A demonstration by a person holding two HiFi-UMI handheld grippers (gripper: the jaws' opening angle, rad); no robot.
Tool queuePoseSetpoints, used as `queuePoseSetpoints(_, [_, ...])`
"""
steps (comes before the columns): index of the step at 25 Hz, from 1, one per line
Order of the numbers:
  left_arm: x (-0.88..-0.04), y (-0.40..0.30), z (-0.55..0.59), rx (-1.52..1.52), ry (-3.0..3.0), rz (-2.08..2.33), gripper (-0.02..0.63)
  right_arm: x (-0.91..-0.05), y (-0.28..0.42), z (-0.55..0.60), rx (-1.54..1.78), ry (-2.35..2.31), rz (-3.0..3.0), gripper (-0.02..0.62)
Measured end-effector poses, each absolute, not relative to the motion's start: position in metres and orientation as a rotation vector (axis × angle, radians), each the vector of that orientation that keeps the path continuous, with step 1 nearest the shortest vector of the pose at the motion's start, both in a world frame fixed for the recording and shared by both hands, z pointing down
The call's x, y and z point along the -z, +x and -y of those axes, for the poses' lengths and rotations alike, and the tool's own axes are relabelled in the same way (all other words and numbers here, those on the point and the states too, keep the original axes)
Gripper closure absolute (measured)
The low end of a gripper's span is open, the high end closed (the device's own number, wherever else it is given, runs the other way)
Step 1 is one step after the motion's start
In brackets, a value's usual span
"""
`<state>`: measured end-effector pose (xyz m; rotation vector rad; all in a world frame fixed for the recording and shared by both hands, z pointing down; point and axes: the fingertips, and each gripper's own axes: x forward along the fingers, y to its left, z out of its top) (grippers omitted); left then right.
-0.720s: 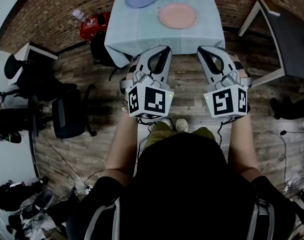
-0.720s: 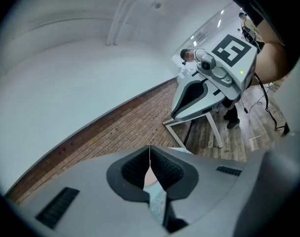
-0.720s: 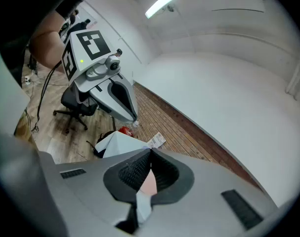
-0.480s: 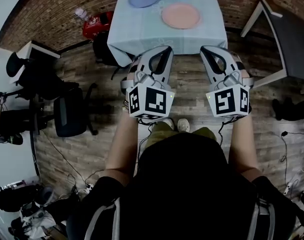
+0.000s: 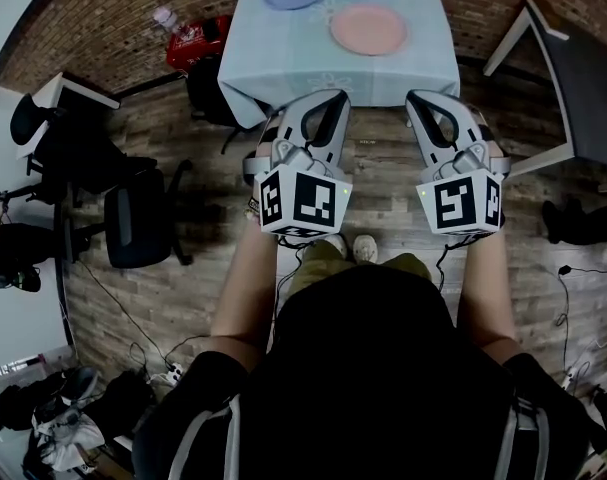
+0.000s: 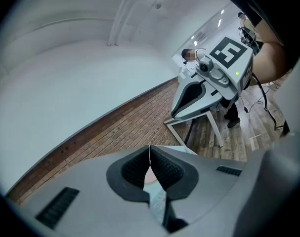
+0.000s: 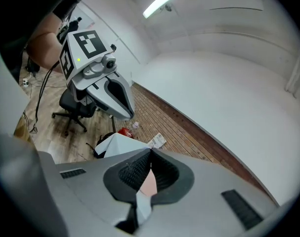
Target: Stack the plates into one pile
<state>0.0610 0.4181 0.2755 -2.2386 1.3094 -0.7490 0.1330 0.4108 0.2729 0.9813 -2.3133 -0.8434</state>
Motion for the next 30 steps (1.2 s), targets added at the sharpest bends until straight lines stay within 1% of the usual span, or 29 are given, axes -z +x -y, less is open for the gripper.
queuePoseSetpoints(11, [-0.267, 0.025, -0.413, 0.711, -2.254, -1.269, 0.583, -0.259, 0.098, -0.408, 0.842, 1.026, 2.281, 0.560])
queuePoseSetpoints(23, [-0.250, -0.012, -0.422, 0.649, -2.277, -1.186, 0.583, -0.229, 0.064, -0.422, 0.895, 1.183, 2.207, 0.560])
queuePoseSetpoints(30, [-0.263, -0.028, -0.430, 0.650, -2.295, -1.164, 0.583, -0.249, 0.050, -0.433, 0.844, 1.211, 2.193, 0.560])
